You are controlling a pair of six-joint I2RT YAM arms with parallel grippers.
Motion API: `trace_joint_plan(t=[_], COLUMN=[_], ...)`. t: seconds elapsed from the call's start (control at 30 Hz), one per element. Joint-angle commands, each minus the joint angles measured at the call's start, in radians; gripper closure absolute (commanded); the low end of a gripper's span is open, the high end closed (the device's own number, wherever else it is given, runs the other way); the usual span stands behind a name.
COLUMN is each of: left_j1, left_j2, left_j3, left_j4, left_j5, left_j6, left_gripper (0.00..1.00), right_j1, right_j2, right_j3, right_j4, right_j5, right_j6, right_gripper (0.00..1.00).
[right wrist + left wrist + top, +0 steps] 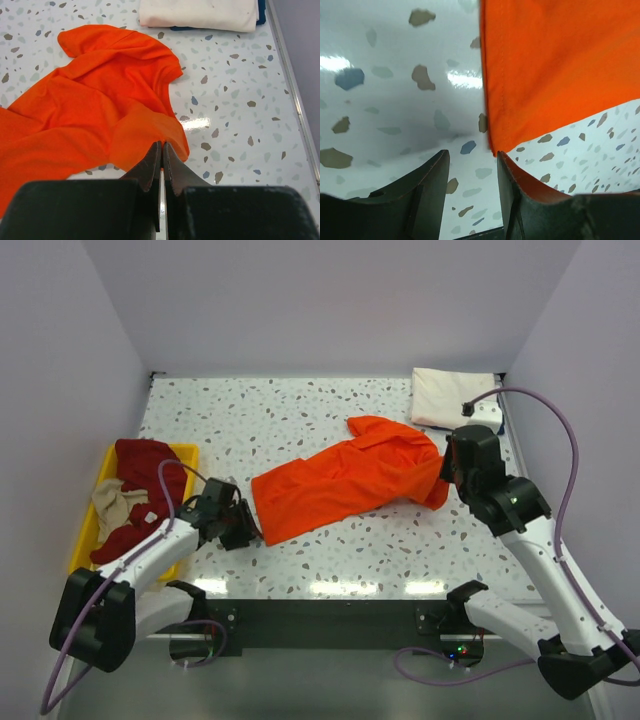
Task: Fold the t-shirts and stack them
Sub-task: Flatten the tshirt out
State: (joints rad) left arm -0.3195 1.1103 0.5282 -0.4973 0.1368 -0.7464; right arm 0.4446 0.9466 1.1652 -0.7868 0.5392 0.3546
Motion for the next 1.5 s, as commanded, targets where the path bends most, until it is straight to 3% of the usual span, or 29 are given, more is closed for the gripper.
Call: trace_joint_plan(t=[0.0,0.6,0.67,0.77,0.8,0.87,0.93,1.07,1.1,1.2,1.23,1.3,1.37,1.47], left_j1=[-0.061,-0.203,-0.217,-0.222,-0.222,-0.217,-0.191,-0.014,0.075,0.192,0.207,0.253,0.286,0.342], left_j2=[-0.026,0.132,0.146,0.141,0.135,0.125,0.112,0.069,0.054,0.055,0.059,0.072,0.082,0.106], left_j3=[-0.06,-0.068,-0.062,-0.047,-0.03,0.054,0.168,0.308,0.329,0.41,0.446,0.467,0.484,0.503], left_j4=[0.086,0.189,0.184,0.169,0.154,0.083,-0.003,-0.067,-0.07,-0.075,-0.075,-0.066,-0.054,-0.035], left_j5=[0.023,-0.068,-0.091,-0.12,-0.132,-0.202,-0.285,-0.307,-0.301,-0.284,-0.281,-0.27,-0.232,-0.187], left_j6=[-0.115,-0.172,-0.177,-0.177,-0.157,-0.125,-0.065,0.056,0.094,0.137,0.139,0.14,0.139,0.134], left_gripper=[0.53,0.51,0.57,0.74,0.83,0.9,1.0,1.0,1.0,1.0,1.0,1.0,1.0,1.0], right_j1=[-0.001,-0.001,-0.001,-0.001,-0.003,-0.001,-0.001,-0.001,-0.003,-0.003,-0.001,0.029,0.092,0.326], right_j2=[-0.003,0.003,0.003,0.0,-0.003,-0.008,-0.022,-0.066,-0.077,-0.115,-0.123,-0.143,-0.14,-0.091], right_j3=[-0.005,-0.027,-0.029,-0.032,-0.032,-0.038,-0.053,-0.119,-0.137,-0.266,-0.367,-0.476,-0.596,-0.65], right_j4=[0.014,0.046,0.044,0.041,0.038,0.035,0.023,0.008,0.017,0.088,0.122,0.238,0.29,0.38], right_j5=[0.013,-0.022,-0.022,-0.019,-0.022,-0.031,-0.062,-0.198,-0.31,-0.534,-0.697,-0.806,-0.791,-0.719], right_j6=[0.0,0.006,0.004,0.004,0.004,0.007,0.023,0.069,0.101,0.188,0.216,0.306,0.351,0.426], right_gripper=[1.0,1.0,1.0,1.0,1.0,1.0,1.0,1.0,1.0,1.0,1.0,1.0,1.0,1.0])
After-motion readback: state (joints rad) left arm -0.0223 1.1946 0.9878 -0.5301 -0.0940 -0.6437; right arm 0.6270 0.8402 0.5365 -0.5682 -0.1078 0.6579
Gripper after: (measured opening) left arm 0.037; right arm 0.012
